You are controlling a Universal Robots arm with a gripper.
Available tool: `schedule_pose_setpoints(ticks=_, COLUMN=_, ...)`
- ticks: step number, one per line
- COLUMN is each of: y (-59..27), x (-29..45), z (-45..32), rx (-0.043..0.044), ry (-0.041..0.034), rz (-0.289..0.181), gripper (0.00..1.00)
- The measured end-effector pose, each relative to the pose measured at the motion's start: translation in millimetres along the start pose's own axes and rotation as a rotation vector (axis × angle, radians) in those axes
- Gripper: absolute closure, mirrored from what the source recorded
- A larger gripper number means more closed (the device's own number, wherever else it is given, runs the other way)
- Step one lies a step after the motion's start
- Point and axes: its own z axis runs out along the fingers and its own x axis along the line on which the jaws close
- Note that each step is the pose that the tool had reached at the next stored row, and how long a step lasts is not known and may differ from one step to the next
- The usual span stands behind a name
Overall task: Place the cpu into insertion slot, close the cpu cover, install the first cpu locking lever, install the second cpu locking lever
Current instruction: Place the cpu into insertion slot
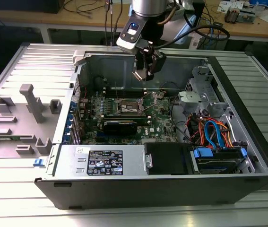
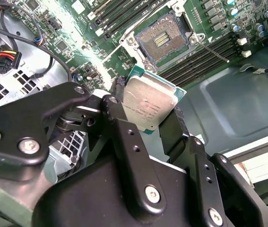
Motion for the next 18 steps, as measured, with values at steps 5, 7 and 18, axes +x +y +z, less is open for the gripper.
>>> schedule_pose_setpoints(ticks=5, y=-0.2, x=-0.2, z=0.8, rx=-0.0006, ry=-0.0044, rz=0.052, gripper=0.46)
schedule_pose_setpoints(ticks=7, y=-0.2, x=-0.2, z=1.1, rx=-0.0007, ry=-0.0067, rz=0.074, gripper=0.46)
schedule_pose_setpoints(ticks=18, y=-0.2, x=-0.2, z=1.9, rx=-0.0001, ry=-0.0146, rz=0.133, gripper=0.46)
